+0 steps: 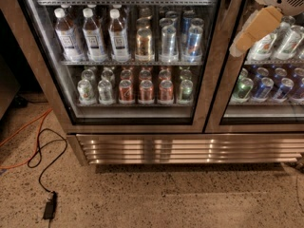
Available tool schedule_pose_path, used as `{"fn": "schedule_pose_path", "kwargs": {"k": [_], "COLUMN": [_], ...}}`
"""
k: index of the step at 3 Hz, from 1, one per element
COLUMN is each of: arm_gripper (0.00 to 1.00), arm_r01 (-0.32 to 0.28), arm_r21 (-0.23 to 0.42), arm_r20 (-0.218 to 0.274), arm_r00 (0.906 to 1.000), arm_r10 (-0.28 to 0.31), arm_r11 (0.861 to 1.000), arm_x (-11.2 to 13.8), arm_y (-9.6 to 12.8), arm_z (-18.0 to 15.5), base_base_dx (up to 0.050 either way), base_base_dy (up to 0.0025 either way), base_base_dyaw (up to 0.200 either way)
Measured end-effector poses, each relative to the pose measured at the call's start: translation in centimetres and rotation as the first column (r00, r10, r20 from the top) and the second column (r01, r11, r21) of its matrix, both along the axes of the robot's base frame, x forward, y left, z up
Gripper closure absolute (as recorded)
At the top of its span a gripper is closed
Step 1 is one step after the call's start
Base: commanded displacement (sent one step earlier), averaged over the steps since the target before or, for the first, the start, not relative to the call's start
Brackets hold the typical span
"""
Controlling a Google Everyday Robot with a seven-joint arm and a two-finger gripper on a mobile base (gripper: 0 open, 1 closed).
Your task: Open left fridge door
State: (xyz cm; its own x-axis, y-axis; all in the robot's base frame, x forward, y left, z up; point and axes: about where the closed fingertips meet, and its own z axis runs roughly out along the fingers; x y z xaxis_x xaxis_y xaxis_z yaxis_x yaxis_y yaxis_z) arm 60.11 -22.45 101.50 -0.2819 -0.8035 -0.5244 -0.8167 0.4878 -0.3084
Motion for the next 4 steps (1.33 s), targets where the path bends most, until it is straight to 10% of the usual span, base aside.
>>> {"fn": "schedule_pose_path", "kwargs": {"k": [4], "arm_gripper": [0.0], "arm_r01": [-0.033], "arm_r21": [0.037], "arm_r20": [0.067], "arm_r00": [0.9973], "arm_r10": [0.031], "arm_r11": [0.999], "arm_x": [3.3], "arm_y": [1.3], "arm_z": [0.8], "base_base_dx": [0.0], "base_base_dy": [0.0], "base_base_dyaw": [0.0]}}
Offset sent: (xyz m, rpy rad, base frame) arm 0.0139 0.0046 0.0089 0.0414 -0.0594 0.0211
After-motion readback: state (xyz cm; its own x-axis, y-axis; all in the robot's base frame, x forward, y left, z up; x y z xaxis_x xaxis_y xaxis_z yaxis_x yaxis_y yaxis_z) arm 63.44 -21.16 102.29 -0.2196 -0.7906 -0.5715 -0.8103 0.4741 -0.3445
